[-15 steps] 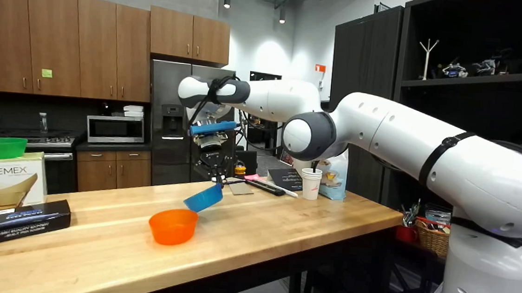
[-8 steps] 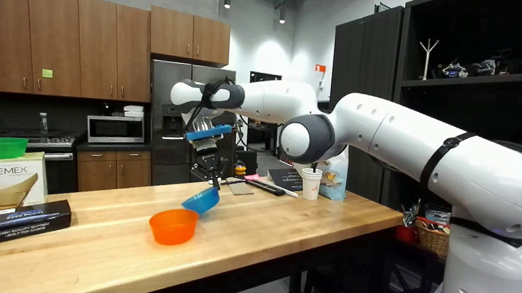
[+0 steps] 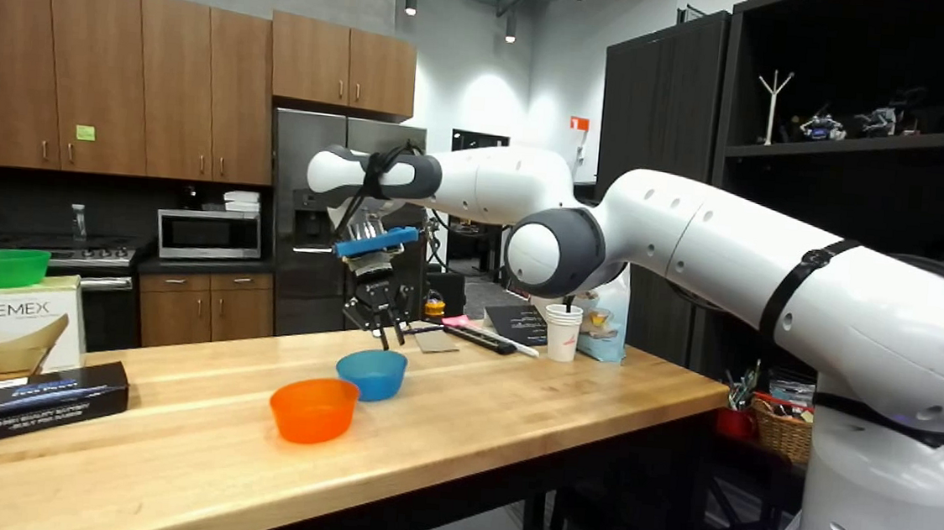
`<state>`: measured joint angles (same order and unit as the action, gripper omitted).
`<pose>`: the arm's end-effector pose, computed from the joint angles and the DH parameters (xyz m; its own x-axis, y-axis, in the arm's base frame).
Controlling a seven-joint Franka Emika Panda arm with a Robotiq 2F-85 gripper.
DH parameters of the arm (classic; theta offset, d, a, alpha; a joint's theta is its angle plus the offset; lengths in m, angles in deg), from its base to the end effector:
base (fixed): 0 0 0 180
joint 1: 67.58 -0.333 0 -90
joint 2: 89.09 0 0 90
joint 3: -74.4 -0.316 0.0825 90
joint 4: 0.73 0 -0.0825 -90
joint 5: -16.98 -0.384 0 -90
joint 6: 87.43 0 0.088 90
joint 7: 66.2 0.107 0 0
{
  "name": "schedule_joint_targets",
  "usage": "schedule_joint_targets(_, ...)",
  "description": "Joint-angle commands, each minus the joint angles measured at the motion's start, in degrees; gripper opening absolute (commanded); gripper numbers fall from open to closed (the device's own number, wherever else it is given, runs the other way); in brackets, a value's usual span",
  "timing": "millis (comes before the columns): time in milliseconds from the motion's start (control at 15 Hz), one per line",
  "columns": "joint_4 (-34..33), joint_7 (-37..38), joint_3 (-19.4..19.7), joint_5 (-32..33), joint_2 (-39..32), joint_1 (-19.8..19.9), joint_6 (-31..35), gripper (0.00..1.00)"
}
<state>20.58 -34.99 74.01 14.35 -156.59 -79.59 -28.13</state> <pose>0.7119 0.1598 0.3319 0.8323 -0.3268 -0.4477 -0.2572 -0.9432 0.2103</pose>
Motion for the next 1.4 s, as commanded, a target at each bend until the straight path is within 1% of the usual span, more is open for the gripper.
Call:
schedule_joint_targets(0, 0.06, 1.49, 0.36, -0.07, 1.06, -0.02, -1.04, 0.59)
schedule_joint_targets(200, 0.84, 4.05, 0.60, -0.02, 2.24, -0.09, -1.37, 0.80)
schedule_joint_targets(267, 0.93, 5.73, 0.77, 0.02, 3.02, -0.08, -2.68, 0.88)
schedule_joint_targets(400, 0.66, 9.11, 0.74, -0.23, 4.65, -0.16, -5.02, 0.98)
schedule_joint_targets(467, 0.37, 11.29, 0.57, -0.58, 5.92, -0.16, -6.23, 1.00)
schedule_joint_targets(600, -0.15, 13.88, 0.27, -0.85, 8.15, -0.47, -8.00, 1.00)
schedule_joint_targets(867, -0.41, 17.08, -0.43, -1.18, 12.90, -2.41, -10.41, 1.00)
schedule_joint_targets(1067, 0.07, 17.68, -1.31, -1.70, 15.54, -4.79, -12.32, 1.00)
schedule_joint_targets(1333, 0.76, 16.14, -3.40, -3.40, 17.74, -7.54, -15.75, 1.00)
